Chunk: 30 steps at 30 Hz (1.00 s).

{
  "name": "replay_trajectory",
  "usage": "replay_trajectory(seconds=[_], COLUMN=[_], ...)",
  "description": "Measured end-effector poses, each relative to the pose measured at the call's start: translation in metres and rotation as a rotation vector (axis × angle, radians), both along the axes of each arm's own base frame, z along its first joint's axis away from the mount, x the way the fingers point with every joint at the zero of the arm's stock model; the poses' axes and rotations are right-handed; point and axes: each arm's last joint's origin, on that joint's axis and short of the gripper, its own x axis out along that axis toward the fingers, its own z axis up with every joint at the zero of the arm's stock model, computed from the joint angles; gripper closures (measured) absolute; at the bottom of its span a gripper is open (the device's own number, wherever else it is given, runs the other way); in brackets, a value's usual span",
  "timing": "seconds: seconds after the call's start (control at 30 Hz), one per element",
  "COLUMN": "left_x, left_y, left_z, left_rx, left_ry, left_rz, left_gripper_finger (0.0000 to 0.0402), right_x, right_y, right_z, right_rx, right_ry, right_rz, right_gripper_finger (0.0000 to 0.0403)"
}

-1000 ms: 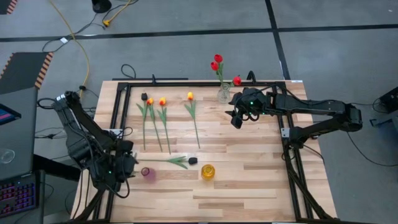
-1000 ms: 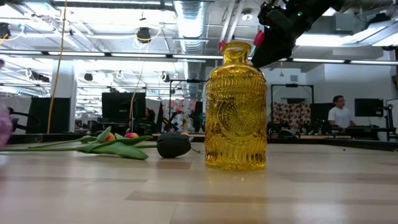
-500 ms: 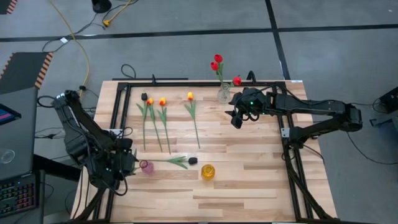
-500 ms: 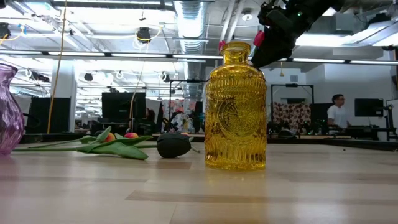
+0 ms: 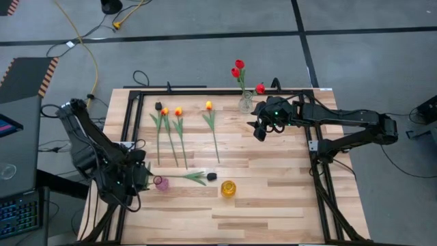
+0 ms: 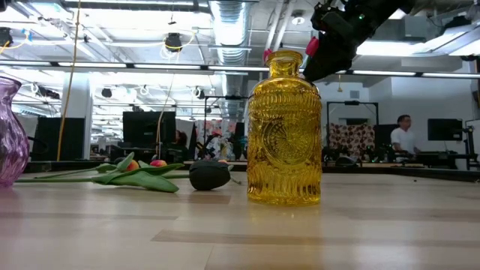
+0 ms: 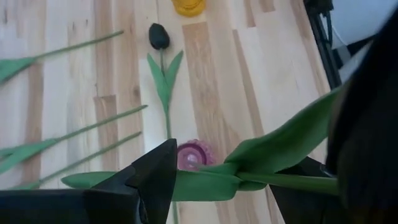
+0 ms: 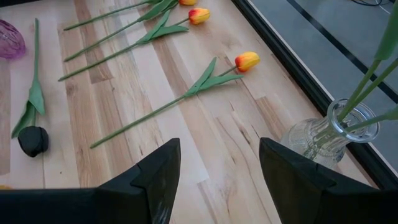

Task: Sort flowers into vase by color
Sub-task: Put the middle black flower into the purple vase

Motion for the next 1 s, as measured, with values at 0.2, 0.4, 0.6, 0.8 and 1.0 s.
replay_trajectory(seconds=[0.2,0.4,0.6,0.8,1.0], left_x=[-0.007,-0.002,0.005,0.006,0.007], left_y=[0.010,0.016,0.023,0.024,0.026], left_z=[0.004,0.005,0.006,0.005,0.007], left_rx=[-0.034,0.009,0.030,0.016,0.063], left_ry=[0.004,-0.036,-0.068,-0.048,-0.104], left_rz=[0.067,0.091,0.169,0.161,0.198], left_gripper_finger=[0.0180,0.0180,0.0180,0.0180,0.0180], right_x=[0.000,0.000,0.000,0.000,0.000], right_y=[0.000,0.000,0.000,0.000,0.000], right_z=[0.000,0.000,0.000,0.000,0.000], right_rx=[0.000,0.000,0.000,0.000,0.000], right_ry=[0.000,0.000,0.000,0.000,0.000], right_rz=[0.000,0.000,0.000,0.000,0.000], right_gripper_finger=[0.0157,0.0157,0.0157,0.0157,0.0157])
